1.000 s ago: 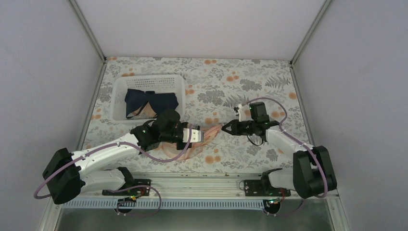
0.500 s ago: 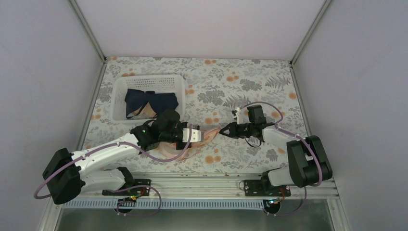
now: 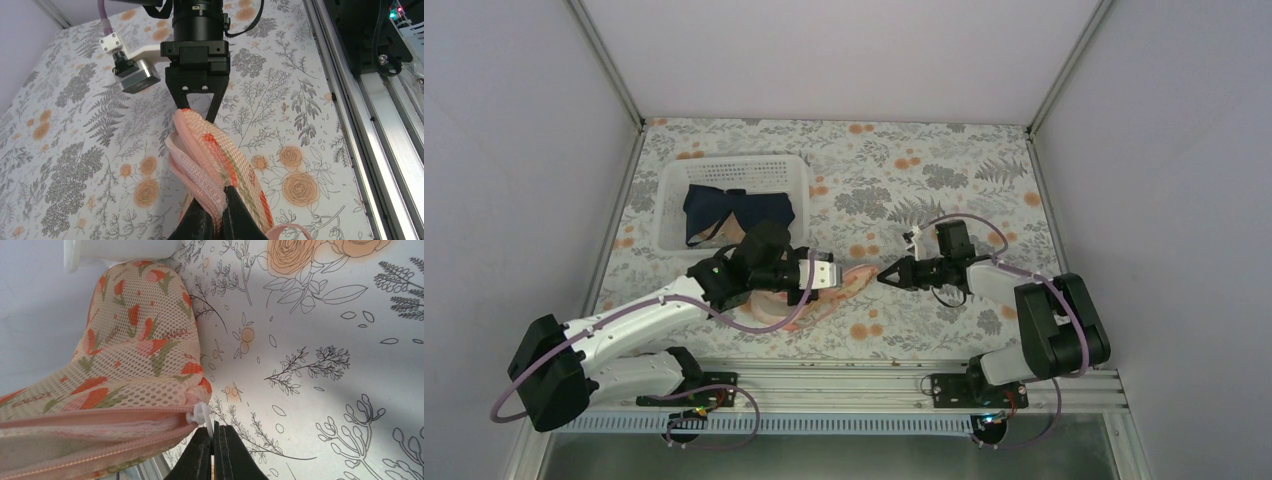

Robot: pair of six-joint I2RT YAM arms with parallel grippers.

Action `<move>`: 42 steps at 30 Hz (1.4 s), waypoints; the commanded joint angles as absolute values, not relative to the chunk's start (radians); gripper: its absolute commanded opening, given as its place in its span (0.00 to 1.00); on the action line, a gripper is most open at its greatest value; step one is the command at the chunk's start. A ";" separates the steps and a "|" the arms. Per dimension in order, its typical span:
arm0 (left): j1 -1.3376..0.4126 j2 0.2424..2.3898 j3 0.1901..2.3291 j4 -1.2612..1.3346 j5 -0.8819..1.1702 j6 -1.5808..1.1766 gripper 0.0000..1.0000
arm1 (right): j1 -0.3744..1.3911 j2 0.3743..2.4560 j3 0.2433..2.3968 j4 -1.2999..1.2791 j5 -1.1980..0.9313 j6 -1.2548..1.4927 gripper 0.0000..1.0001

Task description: Unzip the laundry bag and remove the bra

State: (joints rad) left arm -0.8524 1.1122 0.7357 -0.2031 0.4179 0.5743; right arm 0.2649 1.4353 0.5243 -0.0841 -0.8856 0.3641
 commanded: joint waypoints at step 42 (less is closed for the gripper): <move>-0.903 1.058 0.591 -0.108 0.505 0.729 0.02 | 0.284 1.223 0.683 -0.344 -0.395 0.386 0.95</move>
State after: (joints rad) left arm -0.8768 1.0462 0.6083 -0.1513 0.5053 0.6918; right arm 0.2913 1.3067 0.6395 -0.2684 -0.5373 0.3687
